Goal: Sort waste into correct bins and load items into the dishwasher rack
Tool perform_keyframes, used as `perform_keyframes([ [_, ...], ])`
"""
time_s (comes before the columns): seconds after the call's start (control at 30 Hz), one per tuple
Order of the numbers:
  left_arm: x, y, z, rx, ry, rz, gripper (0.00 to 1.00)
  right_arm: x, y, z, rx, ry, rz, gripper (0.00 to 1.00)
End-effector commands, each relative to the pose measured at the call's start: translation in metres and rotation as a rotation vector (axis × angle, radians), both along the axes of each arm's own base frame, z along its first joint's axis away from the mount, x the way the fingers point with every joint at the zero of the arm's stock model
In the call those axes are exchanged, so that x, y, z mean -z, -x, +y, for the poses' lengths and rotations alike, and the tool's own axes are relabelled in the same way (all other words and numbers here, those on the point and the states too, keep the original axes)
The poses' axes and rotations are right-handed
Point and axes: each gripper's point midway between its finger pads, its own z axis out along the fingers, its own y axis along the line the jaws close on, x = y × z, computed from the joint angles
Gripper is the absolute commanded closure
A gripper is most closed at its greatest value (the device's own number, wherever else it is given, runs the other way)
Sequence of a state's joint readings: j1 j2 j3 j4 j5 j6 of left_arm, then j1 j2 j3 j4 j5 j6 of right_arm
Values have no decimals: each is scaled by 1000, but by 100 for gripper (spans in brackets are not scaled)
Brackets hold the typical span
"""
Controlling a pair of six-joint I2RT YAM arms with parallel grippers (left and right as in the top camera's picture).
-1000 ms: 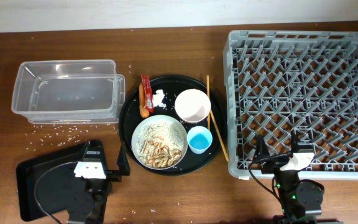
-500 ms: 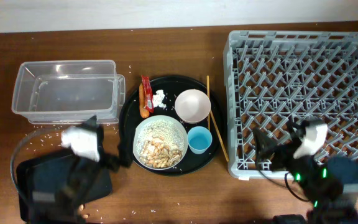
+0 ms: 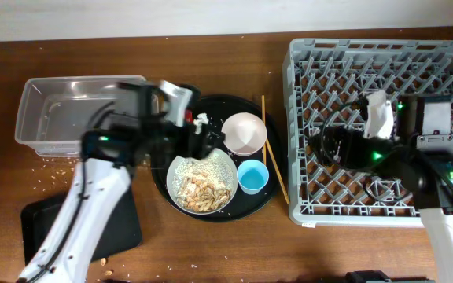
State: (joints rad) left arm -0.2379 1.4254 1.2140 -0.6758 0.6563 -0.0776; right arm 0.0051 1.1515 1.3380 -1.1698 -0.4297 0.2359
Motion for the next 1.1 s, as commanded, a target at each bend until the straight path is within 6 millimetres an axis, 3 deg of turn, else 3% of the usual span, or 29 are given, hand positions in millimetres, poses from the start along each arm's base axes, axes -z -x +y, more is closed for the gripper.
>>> perform_keyframes([
  [0.0, 20, 20, -38, 74, -191, -52, 28, 9, 6, -19, 72, 91, 54, 2],
  [0.03, 29, 20, -42, 41, -304, -91, 35, 11, 4, -26, 94, 125, 51, 2],
  [0.1, 42, 16, -42, -58, -454, -131, 36, 8, -2, -27, 98, 128, 25, 2],
  [0.17, 63, 24, -63, -3, -484, -111, 39, 10, -4, -27, 98, 128, 29, 2],
  [0.23, 96, 32, -72, 53, -525, -30, 44, 15, -1, -27, 96, 130, 60, 2],
  [0.3, 112, 33, -73, 69, -542, 8, 44, 19, -1, -27, 94, 130, 78, 2],
  [0.4, 141, 29, -70, 67, -606, 46, 61, 23, -2, -27, 93, 132, 99, 2],
  [0.53, 157, 26, -70, 66, -630, 60, 79, 28, -4, -27, 92, 133, 118, 2],
  [0.57, 157, 25, -70, 65, -630, 59, 95, 29, -5, -27, 91, 133, 120, 2],
  [0.6, 155, 24, -71, 63, -627, 57, 100, 29, -4, -27, 91, 133, 121, 2],
  [0.67, 115, 19, -77, 49, -571, 66, 100, 29, -4, -27, 92, 133, 123, 2],
  [0.77, 11, 5, -75, 26, -366, 16, 100, 29, -4, -27, 91, 132, 122, 2],
  [0.83, -37, -2, -72, 65, -124, 26, 100, 28, -4, -23, 61, 126, 111, 2],
  [0.9, -65, 3, -68, 168, 122, 100, 100, 11, 0, 14, -224, 18, -8, 6],
  [0.93, -90, 11, -59, 290, 308, 112, 100, -13, 8, 47, -437, -130, -135, 10],
  [1.0, -107, 16, -50, 343, 429, 135, 100, -51, 4, 72, -557, -294, -301, 11],
  [1.07, -121, 28, -54, 413, 513, 154, 100, -70, -10, 75, -539, -342, -370, 10],
])
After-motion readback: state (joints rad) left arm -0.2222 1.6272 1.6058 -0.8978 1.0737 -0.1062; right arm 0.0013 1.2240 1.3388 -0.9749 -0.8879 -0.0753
